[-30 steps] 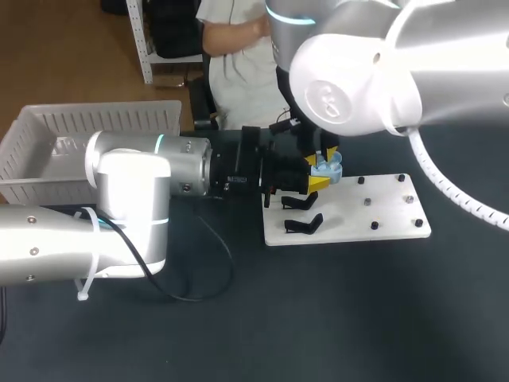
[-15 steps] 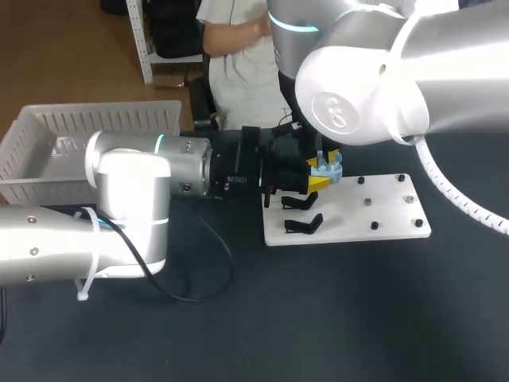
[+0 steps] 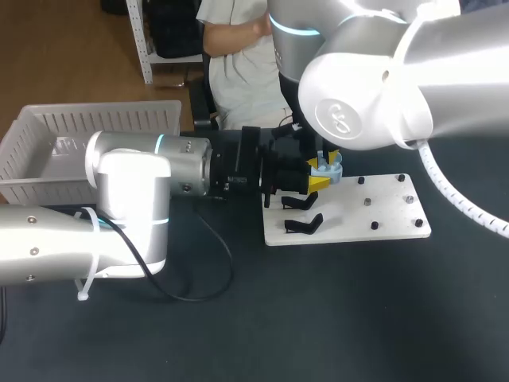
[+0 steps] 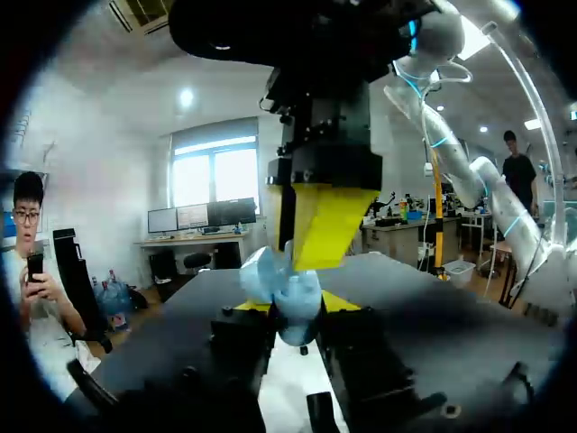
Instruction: Pick up each earbud case from the left stands, insert the matching earbuds, close the lid, and place the case in the box.
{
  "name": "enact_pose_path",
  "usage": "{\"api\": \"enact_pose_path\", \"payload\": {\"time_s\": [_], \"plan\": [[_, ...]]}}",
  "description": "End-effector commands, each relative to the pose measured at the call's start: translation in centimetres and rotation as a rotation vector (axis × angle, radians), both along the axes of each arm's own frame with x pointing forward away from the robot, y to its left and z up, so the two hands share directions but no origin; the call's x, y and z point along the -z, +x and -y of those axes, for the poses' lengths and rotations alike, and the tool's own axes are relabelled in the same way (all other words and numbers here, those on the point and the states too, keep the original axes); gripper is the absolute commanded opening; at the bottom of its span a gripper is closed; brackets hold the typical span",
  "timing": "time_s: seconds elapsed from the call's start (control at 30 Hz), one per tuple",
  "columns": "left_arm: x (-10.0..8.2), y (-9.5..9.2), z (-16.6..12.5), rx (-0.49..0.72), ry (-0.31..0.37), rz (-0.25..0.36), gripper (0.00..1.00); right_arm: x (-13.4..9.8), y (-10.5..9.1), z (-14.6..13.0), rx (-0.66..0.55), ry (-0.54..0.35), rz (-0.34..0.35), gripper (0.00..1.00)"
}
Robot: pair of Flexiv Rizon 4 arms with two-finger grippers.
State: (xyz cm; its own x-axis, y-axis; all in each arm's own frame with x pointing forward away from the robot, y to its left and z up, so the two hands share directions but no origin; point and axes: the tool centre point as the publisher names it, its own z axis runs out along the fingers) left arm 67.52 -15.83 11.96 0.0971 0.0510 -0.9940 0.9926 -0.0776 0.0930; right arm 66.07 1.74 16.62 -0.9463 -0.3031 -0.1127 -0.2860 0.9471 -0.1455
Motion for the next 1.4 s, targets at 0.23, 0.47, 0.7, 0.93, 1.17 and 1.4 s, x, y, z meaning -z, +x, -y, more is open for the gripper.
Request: {"api": "enact_pose_path", "payload": {"time_s": [0.23, 0.47, 0.7, 0.93, 1.17, 1.4], "plan": [[0.0, -0.1, 0.0, -0.005, 0.000, 0.002, 0.00, 0.2, -0.1, 0.0, 0.000, -0.005, 0.011, 0.00], [0.0, -0.1, 0.0, -0.005, 0.000, 0.002, 0.00, 0.5, 0.1, -0.1, 0.001, -0.016, 0.003, 0.00], [0.0, -0.1, 0.0, -0.005, 0.000, 0.002, 0.00, 0.6, 0.2, -0.1, 0.004, -0.021, -0.002, 0.35], [0.0, -0.1, 0.0, -0.005, 0.000, 0.002, 0.00, -0.6, -0.7, 0.2, -0.004, 0.002, 0.000, 0.79], [0.0, -0.1, 0.0, -0.005, 0.000, 0.002, 0.00, -2.5, 0.5, 1.9, 0.111, 0.064, 0.047, 1.00], [0.0, -0.1, 0.0, -0.005, 0.000, 0.002, 0.00, -2.7, 4.3, 4.6, 0.309, 0.162, 0.072, 1.00]]}}
